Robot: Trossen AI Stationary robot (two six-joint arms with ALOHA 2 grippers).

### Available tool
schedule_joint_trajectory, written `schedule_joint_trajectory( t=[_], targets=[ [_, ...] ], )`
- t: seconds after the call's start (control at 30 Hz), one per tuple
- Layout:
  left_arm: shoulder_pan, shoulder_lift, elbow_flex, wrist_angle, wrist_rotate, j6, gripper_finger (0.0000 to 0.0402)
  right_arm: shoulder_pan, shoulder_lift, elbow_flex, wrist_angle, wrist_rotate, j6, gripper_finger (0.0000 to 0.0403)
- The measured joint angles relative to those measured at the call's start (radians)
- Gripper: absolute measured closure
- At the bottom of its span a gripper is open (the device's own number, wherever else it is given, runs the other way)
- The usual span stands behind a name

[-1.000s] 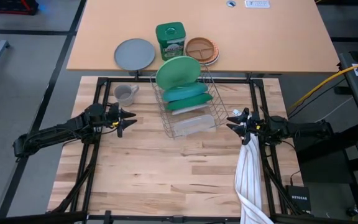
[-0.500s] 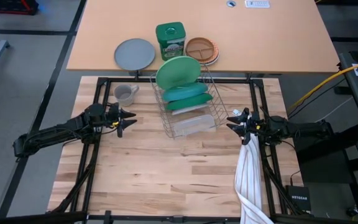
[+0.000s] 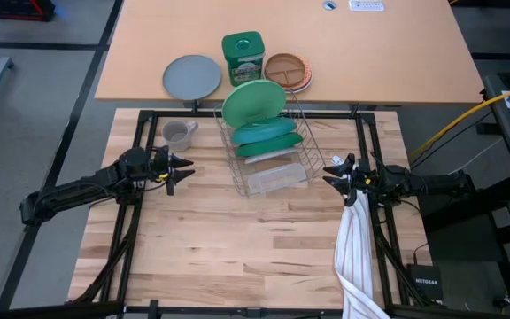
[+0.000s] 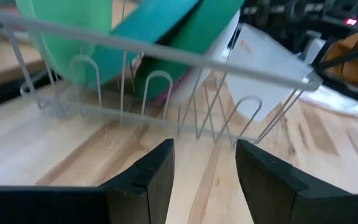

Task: Sort dishes
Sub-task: Return to Home Position

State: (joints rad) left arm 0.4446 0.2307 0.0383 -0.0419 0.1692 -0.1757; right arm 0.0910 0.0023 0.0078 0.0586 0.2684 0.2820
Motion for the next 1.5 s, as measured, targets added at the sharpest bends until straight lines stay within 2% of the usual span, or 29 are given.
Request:
schedule_joint_trajectory(
  t=[0.4, 1.5],
  targets=[
    [0.000, -0.227, 0.000, 0.001, 0.000, 0.000, 0.0242, 0.000, 0.000, 0.000, 0.000, 0.000, 0.000, 0.0230],
    [0.000, -0.220, 0.000, 0.000, -0.001, 0.000, 0.0242, 0.000, 0.000, 0.000, 0.000, 0.000, 0.000, 0.0230]
  ],
)
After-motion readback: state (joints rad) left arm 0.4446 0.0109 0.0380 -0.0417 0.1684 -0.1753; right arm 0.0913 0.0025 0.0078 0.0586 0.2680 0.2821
